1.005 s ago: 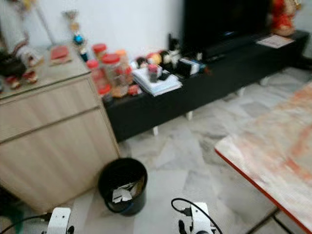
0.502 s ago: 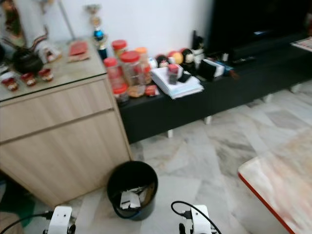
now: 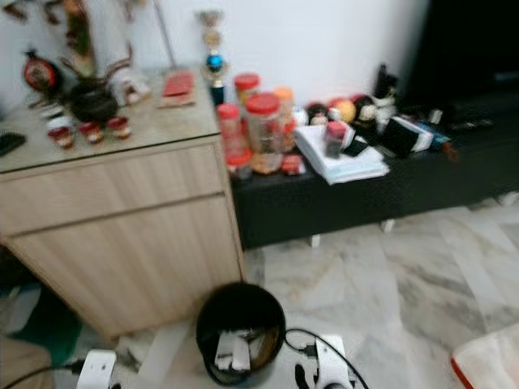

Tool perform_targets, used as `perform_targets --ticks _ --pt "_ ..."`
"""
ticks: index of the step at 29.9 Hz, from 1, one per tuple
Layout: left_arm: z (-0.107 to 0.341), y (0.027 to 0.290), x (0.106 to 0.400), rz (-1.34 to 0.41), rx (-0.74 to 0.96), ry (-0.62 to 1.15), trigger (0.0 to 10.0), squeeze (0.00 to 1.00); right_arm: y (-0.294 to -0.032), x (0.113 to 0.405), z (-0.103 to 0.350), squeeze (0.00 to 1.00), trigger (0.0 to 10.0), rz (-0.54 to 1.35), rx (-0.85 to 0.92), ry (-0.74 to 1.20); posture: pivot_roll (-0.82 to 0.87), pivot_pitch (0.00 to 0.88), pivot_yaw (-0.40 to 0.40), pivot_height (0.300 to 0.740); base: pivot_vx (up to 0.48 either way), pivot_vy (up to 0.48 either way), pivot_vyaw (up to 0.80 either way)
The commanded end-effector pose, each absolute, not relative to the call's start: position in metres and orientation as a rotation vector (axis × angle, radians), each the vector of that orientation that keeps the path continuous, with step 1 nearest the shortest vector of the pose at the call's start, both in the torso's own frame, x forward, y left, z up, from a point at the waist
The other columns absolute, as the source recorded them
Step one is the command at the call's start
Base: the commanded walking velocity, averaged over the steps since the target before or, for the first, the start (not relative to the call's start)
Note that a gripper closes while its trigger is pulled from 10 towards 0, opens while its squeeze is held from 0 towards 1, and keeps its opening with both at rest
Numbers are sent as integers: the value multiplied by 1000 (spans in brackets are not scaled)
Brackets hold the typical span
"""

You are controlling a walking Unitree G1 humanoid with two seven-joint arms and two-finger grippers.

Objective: Picking trash to rubbish bin

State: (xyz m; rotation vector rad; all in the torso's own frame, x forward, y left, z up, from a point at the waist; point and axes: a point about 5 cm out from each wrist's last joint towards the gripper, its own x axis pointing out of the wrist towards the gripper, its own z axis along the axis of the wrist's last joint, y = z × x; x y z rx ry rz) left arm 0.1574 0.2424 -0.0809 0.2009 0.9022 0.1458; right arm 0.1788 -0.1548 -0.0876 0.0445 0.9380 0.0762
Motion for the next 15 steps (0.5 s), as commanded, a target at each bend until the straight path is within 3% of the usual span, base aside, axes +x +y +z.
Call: perform_targets --ticks 1,4,7,15 --pt "-80 242 161 143 207 894 10000 0 -158 180 -87 0 10000 70 41 932 56 11 71 740 345 0 0" --pt "-79 242 161 145 206 892 10000 0 -158 180 -87 0 10000 80 29 931 57 13 70 740 344 0 0" --pt "-79 242 162 145 206 890 10000 0 -158 180 -87 0 10000 82 27 931 57 14 70 740 341 0 552" --pt "-78 240 165 141 203 886 10000 0 -158 183 -86 0 10000 66 49 924 52 6 64 740 344 0 0"
